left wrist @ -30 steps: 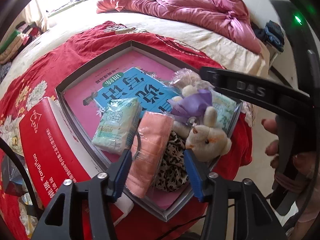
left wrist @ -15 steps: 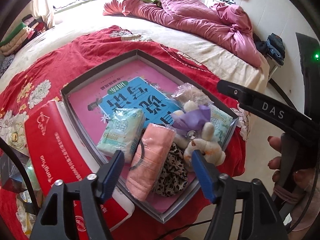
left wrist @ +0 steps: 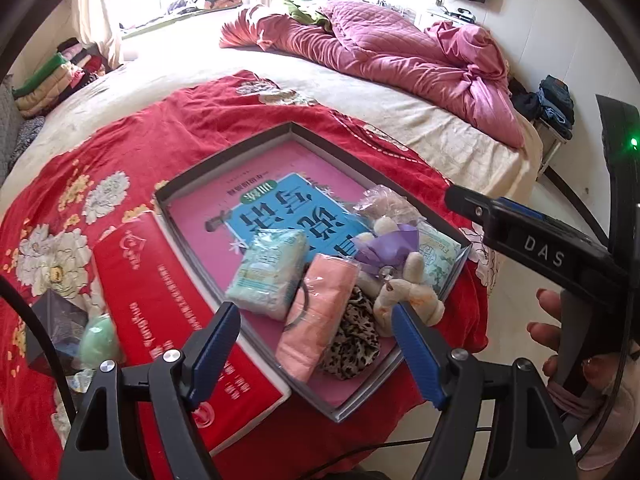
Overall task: Organize soft objects
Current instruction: 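Open both grippers and move them back toward the remaining pile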
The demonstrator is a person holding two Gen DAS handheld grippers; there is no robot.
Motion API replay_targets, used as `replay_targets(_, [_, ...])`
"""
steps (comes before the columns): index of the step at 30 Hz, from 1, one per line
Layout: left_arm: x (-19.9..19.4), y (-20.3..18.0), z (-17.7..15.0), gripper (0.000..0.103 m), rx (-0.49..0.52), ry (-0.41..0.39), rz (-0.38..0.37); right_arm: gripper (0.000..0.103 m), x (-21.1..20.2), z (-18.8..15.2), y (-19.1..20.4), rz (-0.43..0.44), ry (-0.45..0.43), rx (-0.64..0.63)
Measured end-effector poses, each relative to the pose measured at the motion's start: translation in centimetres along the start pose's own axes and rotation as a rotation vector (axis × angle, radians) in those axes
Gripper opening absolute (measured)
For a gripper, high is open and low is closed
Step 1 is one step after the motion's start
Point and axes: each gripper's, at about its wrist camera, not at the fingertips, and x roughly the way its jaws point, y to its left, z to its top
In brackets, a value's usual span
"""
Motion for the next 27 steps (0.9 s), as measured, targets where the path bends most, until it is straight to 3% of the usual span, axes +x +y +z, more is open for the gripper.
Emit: replay_targets(27, [-5.8, 4.2, -1.9, 0.080, -0.083, -0.075, 0.082, 0.078, -6.0, -0.5, 5.7, 0.027, -0.100, -0.097])
